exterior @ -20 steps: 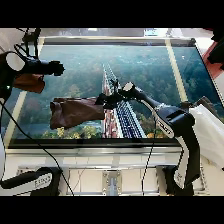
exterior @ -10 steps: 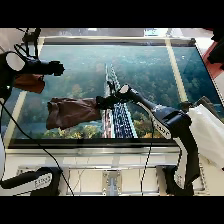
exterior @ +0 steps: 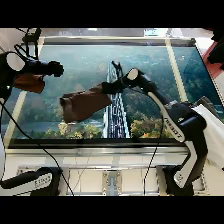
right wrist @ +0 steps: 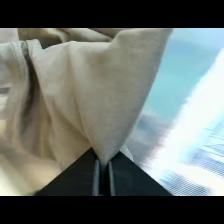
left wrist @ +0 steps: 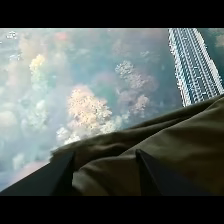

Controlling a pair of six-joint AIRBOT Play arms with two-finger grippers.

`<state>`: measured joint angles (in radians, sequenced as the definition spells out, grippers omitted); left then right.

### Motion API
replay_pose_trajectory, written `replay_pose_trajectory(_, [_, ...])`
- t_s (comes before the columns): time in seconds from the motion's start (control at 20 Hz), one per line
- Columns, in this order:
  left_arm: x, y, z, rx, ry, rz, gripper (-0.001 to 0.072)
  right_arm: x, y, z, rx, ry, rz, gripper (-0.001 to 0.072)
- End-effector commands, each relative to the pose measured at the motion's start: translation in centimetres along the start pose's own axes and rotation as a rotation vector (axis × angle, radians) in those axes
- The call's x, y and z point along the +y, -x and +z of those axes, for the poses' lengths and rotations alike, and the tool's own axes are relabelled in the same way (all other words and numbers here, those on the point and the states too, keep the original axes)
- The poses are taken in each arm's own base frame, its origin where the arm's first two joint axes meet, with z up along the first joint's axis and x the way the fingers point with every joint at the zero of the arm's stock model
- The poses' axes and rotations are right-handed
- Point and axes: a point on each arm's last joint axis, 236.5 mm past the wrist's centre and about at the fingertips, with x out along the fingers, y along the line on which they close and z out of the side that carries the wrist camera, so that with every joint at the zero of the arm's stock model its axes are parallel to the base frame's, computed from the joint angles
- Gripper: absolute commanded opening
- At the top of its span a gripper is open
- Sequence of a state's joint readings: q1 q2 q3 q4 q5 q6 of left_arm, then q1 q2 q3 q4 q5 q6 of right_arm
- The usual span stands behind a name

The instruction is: Fold the shirts.

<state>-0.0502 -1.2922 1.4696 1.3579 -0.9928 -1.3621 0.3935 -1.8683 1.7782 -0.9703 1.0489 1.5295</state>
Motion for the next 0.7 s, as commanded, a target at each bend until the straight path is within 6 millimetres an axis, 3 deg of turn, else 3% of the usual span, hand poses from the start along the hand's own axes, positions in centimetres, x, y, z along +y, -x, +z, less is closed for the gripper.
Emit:
replay_pose_trajectory(0.0, [0.1,0.0,0.0,0.001,-0.001,0.004,0.0444,-9.3,11.2,1.3,-0.023,0.027,-0.393,0.0026])
replay_pose_trajectory(0.15, [0.1,0.0,0.0,0.001,0.002,0.003,0.0445,-15.6,21.0,0.4,-0.047,-0.084,-0.585,0.0025])
replay_pose_trajectory(0.35, [0.1,0.0,0.0,0.001,0.002,0.003,0.0445,-20.7,31.7,-2.2,-0.111,-0.244,-0.731,0.0025])
replay_pose_trajectory(0.5, [0.0,0.0,0.0,0.000,0.004,0.000,0.0445,-23.2,38.7,-6.0,-0.126,-0.381,-0.830,0.0025])
replay_pose_trajectory(0.65, [-0.1,0.0,-0.1,0.005,0.006,-0.004,0.0445,-24.3,43.8,-10.4,-0.118,-0.517,-0.886,0.0025])
